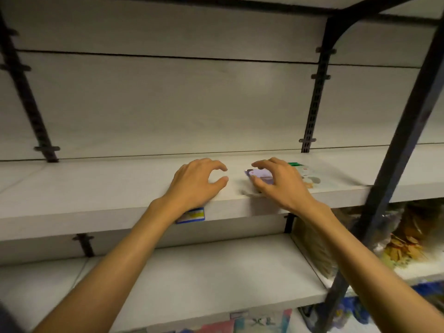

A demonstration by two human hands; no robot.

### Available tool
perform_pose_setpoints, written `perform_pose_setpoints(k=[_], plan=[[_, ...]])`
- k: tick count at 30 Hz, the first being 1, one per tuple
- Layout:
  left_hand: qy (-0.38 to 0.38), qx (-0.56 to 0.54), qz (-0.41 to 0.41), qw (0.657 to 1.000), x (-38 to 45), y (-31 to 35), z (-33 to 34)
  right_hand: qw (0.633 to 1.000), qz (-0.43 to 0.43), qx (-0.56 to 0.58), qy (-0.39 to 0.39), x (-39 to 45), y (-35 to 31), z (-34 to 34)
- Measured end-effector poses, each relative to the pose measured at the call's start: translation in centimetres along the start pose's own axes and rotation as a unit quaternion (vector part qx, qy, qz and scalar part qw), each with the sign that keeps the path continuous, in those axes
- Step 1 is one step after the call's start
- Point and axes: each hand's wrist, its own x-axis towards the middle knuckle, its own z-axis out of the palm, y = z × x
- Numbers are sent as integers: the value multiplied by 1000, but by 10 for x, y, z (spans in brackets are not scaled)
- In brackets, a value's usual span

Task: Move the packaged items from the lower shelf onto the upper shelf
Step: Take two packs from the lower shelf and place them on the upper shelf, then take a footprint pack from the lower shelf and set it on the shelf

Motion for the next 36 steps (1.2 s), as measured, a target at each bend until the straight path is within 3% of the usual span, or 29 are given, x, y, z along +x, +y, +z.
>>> perform_pose_setpoints(k=[11,25,36], plan=[[61,-60,-71,994,-167,-120,-92,992,-107,70,19,-38,-221,56],[7,-58,-161,985,-394,-336,-176,968,-125,170,-134,-120,-495,235],[2,-72,-273,959,-476,-511,-207,950,-85,183,-237,-105,-645,378]])
